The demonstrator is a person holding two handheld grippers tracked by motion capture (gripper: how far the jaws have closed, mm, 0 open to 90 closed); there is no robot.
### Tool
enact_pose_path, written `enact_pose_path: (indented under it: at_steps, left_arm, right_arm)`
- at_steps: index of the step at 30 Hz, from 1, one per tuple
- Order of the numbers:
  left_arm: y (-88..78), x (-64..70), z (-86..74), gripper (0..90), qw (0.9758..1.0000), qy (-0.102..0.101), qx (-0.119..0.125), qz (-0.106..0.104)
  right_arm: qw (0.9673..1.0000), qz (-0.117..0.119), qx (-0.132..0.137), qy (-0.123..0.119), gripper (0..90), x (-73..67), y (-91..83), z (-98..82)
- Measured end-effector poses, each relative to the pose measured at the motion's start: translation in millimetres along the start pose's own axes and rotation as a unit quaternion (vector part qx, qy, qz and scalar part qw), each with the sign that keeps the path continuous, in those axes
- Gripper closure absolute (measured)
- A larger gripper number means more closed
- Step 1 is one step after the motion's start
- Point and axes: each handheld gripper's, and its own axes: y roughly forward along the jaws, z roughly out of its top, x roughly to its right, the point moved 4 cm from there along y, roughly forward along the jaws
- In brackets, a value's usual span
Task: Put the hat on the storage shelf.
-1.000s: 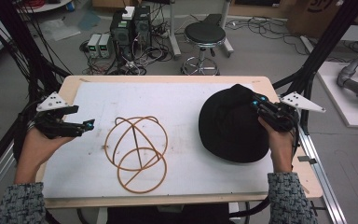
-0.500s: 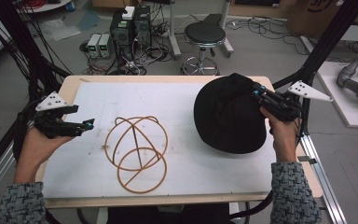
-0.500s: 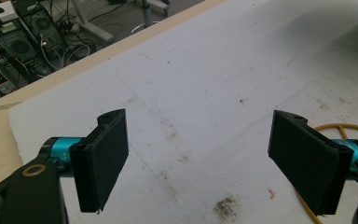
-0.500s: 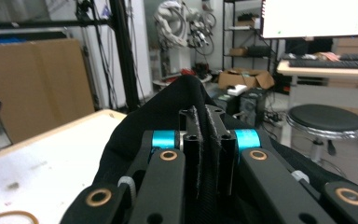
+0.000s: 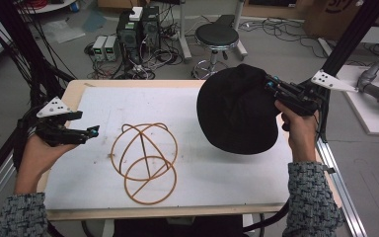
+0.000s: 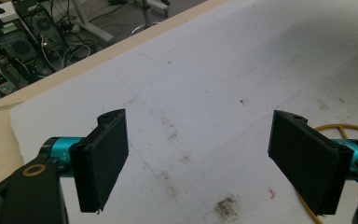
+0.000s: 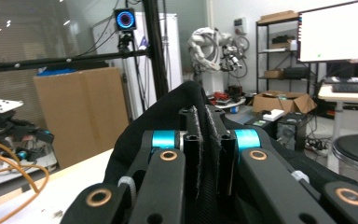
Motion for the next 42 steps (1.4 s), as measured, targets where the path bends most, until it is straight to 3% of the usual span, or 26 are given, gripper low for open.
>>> enact_pose_path:
  at_steps: [13,25,30,39,42]
  left_arm:
    - [-1.0,-0.1,0.0,20.4,1.0000,0.000,0.001,0.000]
    - [0.2,-0.1,-0.9,20.4,1.0000,0.000,-0.001,-0.003]
    - [-0.2,-0.7,-1.1,20.4,1.0000,-0.003,0.001,-0.002]
    - [-0.4,-0.3,-0.9,20.4,1.0000,-0.001,0.001,-0.002]
    - [-0.1,-0.2,-0.9,20.4,1.0000,0.000,0.001,-0.002]
  right_arm:
    - [0.9994,0.034,0.004,-0.003,87.3,-22.8,24.0,36.3]
    - [0.9963,0.079,0.033,0.001,87.3,-50.4,37.3,62.7]
    - [0.9920,0.114,0.052,0.010,87.3,-64.9,42.2,75.3]
    - [0.9842,0.162,0.062,0.034,87.3,-83.1,47.6,81.2]
    - [0.9790,0.188,0.064,0.045,87.3,-93.1,52.5,83.3]
